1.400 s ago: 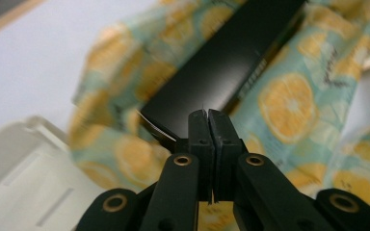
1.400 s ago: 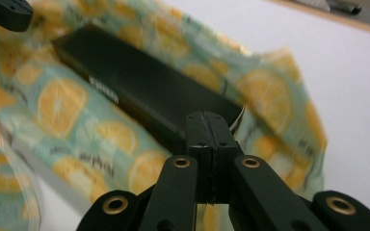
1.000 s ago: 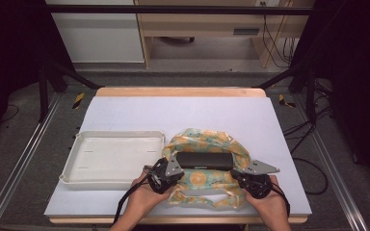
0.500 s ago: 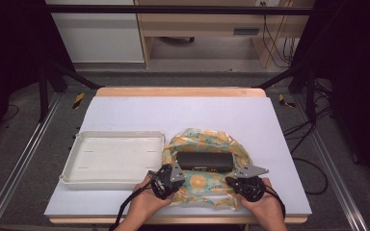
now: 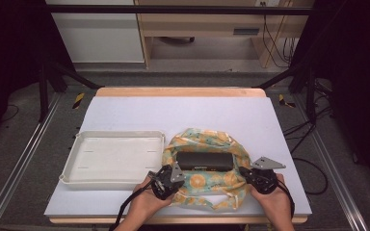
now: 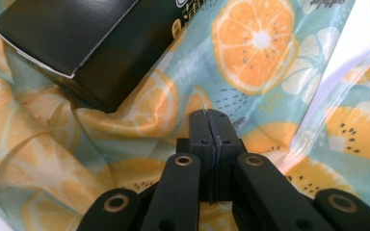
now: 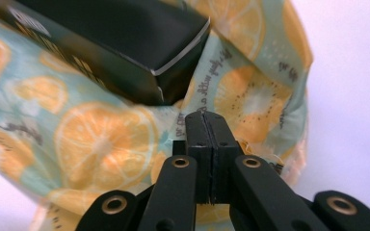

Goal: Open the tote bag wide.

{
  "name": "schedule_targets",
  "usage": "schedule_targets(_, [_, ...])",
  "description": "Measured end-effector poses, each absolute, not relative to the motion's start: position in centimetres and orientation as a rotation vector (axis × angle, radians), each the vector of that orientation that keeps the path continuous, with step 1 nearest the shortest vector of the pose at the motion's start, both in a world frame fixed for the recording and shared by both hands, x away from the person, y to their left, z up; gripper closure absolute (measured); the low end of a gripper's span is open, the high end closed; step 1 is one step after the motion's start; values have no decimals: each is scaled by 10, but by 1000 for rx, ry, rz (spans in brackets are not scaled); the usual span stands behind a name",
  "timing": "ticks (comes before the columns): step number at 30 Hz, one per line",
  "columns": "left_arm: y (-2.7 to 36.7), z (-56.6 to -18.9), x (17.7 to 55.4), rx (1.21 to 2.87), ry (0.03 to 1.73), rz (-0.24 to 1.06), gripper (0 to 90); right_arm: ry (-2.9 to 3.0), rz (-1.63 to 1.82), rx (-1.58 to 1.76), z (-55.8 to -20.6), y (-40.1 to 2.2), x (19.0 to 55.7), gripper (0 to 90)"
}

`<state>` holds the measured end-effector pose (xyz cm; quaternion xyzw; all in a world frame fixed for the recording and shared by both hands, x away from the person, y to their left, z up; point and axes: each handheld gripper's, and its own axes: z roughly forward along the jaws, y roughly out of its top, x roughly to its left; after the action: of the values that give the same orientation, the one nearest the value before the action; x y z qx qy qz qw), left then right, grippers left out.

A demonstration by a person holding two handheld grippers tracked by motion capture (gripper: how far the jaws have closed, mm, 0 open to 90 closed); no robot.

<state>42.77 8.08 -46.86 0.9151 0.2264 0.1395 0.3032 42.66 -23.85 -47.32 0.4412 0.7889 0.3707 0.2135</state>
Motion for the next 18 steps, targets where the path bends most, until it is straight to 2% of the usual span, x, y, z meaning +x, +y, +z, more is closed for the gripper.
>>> schedule_targets(11, [84,-465,426,2420,594,376,899,2221,996,1252,-477,-239,428,897])
schedule_targets(18, [85,-455,426,2391,573,378,898,2151,1093,1187,-449,-241,429,895])
